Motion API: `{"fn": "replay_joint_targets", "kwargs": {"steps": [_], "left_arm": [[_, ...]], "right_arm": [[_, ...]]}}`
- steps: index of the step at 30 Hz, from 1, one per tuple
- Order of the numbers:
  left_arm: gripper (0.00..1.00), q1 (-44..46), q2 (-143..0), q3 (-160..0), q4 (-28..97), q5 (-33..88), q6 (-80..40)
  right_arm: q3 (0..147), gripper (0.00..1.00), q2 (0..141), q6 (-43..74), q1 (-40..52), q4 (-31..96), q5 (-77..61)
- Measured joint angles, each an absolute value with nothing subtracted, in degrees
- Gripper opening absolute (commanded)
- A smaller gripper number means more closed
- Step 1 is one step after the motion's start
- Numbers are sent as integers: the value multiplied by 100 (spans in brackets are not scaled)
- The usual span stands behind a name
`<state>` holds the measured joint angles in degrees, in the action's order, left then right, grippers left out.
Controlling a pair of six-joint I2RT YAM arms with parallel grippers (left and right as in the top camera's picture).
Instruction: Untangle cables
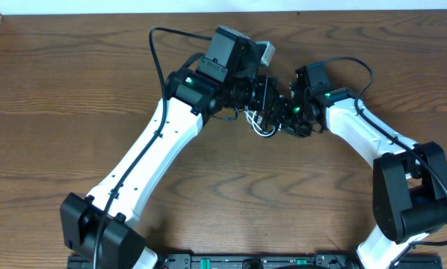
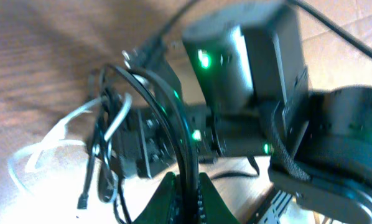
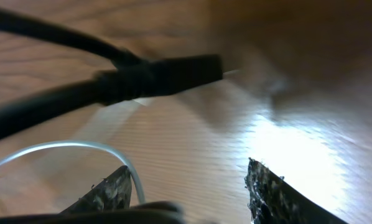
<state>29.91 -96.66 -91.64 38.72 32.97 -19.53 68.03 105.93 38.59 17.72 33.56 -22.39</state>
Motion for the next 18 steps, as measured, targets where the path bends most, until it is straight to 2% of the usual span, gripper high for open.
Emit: {"fn": "replay_joint_targets", "kwargs": {"steps": [8, 18], "left_arm": [[8, 2285, -9216, -9118, 3756, 3315, -1955], [7, 1649, -8296, -9111, 4084, 3444, -1957]], "right_arm": [[6803, 54, 10593, 3857, 1772, 3844, -1643], [6855, 42, 10571, 3745, 1824, 4123, -1557]]}}
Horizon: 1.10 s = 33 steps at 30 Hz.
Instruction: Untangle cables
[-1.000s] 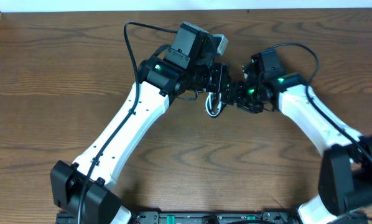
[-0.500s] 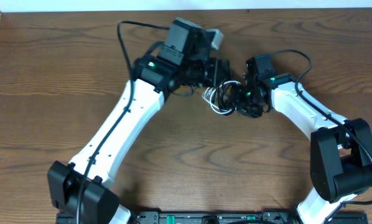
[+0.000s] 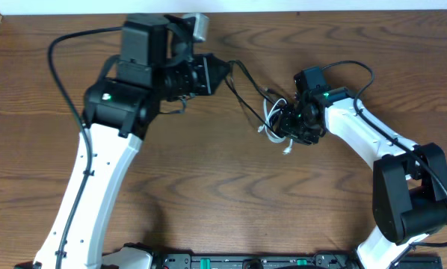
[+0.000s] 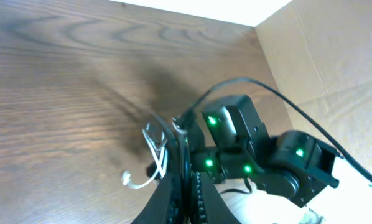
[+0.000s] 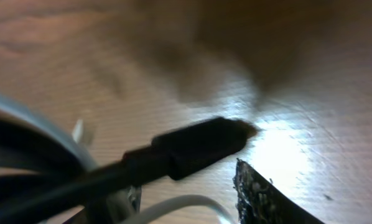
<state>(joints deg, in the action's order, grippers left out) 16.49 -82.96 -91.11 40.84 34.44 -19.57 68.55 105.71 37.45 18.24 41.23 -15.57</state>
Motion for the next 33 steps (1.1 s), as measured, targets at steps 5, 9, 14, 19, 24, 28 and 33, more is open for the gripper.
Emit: {"fn": "replay_joint_targets", "kwargs": {"steps": [5, 9, 14, 19, 24, 28, 33], "left_arm": [[7, 1251, -8082, -9111, 4106, 3420, -1957], [7, 1181, -7929, -9111, 4150, 3420, -1951], [7, 1190, -7931, -9111, 4506, 3417, -1929], [8, 1352, -8053, -9070, 4722, 3417, -1855], [24, 1765, -8584, -8888, 4755, 3415, -1553], [41, 2154, -9428, -8818, 4757, 3380, -1280], [41, 2408, -10245, -8803, 4766, 3188, -1170]], "right_arm": [[6814, 42, 10575, 3640, 1785, 4519, -1096], [6807, 43, 10575, 3575, 1669, 4606, -926], [6805, 47, 10575, 3168, 1361, 4311, -1496], [6801, 51, 10473, 2902, 1179, 4206, -2095], [6785, 60, 9776, 2755, 904, 4226, -2401], [6785, 64, 8932, 2646, 530, 4427, -2486], [6785, 65, 8554, 2515, 255, 4696, -2458]]}}
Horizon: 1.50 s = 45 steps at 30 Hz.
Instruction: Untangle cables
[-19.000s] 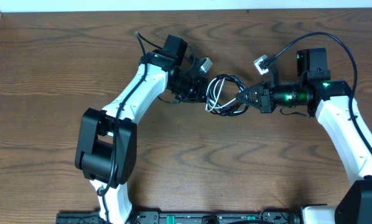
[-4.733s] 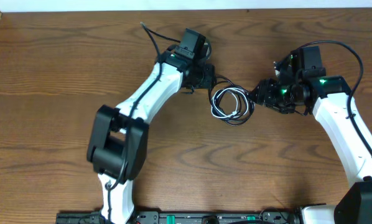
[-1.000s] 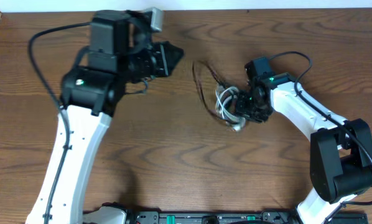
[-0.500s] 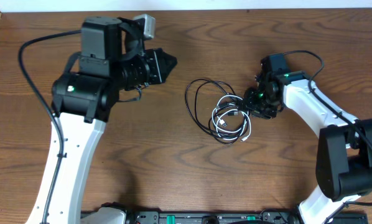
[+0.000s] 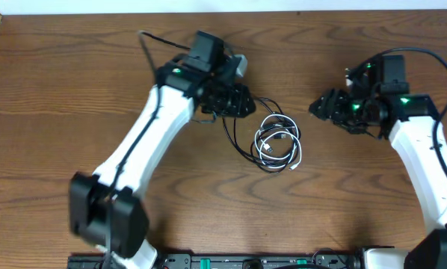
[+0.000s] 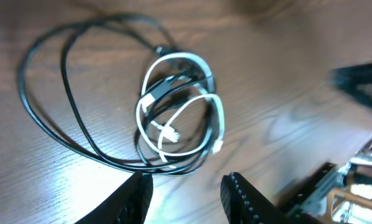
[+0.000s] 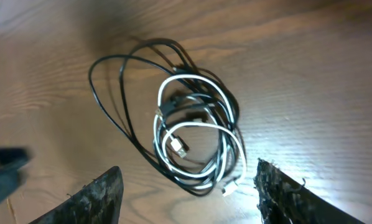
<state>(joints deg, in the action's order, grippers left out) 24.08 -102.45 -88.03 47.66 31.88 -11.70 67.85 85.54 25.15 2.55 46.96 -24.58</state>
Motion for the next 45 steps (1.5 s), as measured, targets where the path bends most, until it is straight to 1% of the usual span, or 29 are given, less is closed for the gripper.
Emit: {"fn": "replay_joint_targets", "kwargs": {"steps": [9, 17, 24, 32, 37, 45], "left_arm": [[41, 2810, -11338, -8796, 4762, 2766, -1149], [41, 3170, -11869, -8794, 4759, 2222, -1149], [41, 3465, -11896, -8788, 4685, 1737, -1153], [41, 3605, -11896, -8637, 4182, 1542, -1229], [40, 3695, -11896, -8503, 4003, 1402, -1570], [40, 3841, -11896, -8484, 4001, 779, -2102]], "right_arm": [[6785, 66, 8560, 2423, 237, 4816, -2379], [6785, 66, 8560, 2383, 237, 4818, -2359], [6785, 66, 8560, 2383, 237, 4818, -2357], [6785, 66, 8560, 2381, 237, 4842, -2357], [6785, 67, 8560, 2381, 237, 4860, -2333], [6785, 67, 8560, 2379, 237, 4888, -2311]]}}
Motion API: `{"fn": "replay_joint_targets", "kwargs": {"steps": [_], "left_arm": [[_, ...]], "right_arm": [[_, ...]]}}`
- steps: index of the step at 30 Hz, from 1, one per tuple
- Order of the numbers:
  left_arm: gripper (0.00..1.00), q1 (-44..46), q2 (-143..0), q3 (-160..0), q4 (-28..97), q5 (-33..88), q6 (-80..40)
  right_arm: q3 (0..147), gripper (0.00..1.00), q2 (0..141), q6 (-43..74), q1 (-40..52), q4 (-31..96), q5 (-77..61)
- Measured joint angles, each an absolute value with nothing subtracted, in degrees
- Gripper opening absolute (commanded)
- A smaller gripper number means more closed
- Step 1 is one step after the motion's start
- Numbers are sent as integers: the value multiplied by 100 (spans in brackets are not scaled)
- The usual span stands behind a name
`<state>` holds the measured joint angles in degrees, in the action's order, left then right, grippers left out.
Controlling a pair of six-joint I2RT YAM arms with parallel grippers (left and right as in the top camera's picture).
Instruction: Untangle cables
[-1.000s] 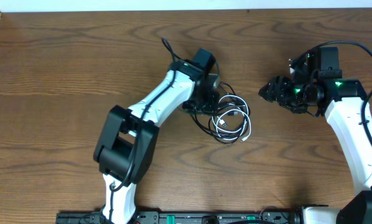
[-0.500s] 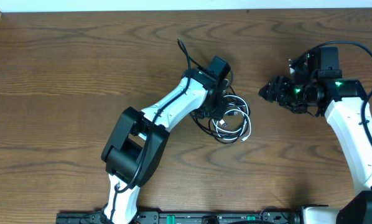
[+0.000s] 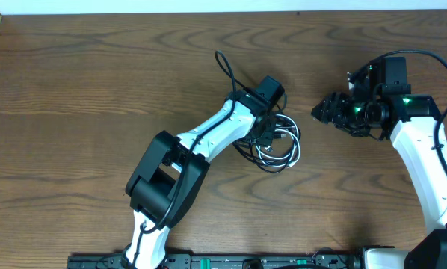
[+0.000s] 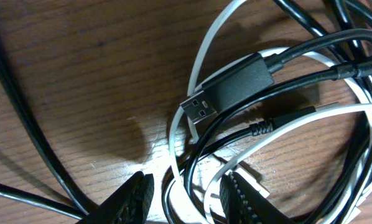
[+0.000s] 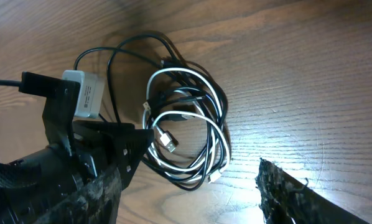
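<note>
A tangle of black and white cables point(image 3: 280, 146) lies coiled on the wooden table. My left gripper point(image 3: 262, 134) is down at the coil's left side. In the left wrist view it point(image 4: 186, 202) is open, its fingers straddling a white strand point(image 4: 201, 56) and black strands, just below a black USB plug point(image 4: 229, 84). My right gripper point(image 3: 318, 112) hangs open to the right of the coil, nothing between its fingers point(image 5: 102, 193). The right wrist view shows the whole coil point(image 5: 189, 134) and the left arm beside it.
A loose loop of the black cable point(image 3: 225, 69) rises behind the left wrist. Bare wooden table point(image 3: 74, 112) surrounds the coil. A cardboard edge borders the far left.
My left gripper was open above and left of the coil; now it is down at the coil with strands between its open fingers. The right arm and the coil have stayed put.
Both grippers were close together at the tangle. Then my left gripper, shut on a black cable, was far to the left while the right stayed at the bundle. Later both were open and apart with the coil on the table. Now the left straddles its strands.
</note>
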<state>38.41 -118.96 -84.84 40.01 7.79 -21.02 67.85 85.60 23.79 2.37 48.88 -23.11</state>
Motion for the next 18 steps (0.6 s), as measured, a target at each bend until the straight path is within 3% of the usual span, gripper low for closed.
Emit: {"fn": "replay_joint_targets", "kwargs": {"steps": [5, 9, 16, 18], "left_arm": [[39, 3848, -11896, -8464, 3994, 652, -2169], [30, 3848, -11896, -8232, 3916, 602, -2241], [29, 3870, -11876, -8095, 3887, 563, -2252], [19, 3892, -11865, -8068, 3841, 537, -2252]], "right_arm": [[6785, 67, 8560, 2355, 237, 4888, -2311], [6785, 67, 8560, 2342, 237, 4888, -2309], [6785, 66, 8560, 2342, 237, 4899, -2307], [6785, 66, 8560, 2342, 237, 4901, -2307]]}}
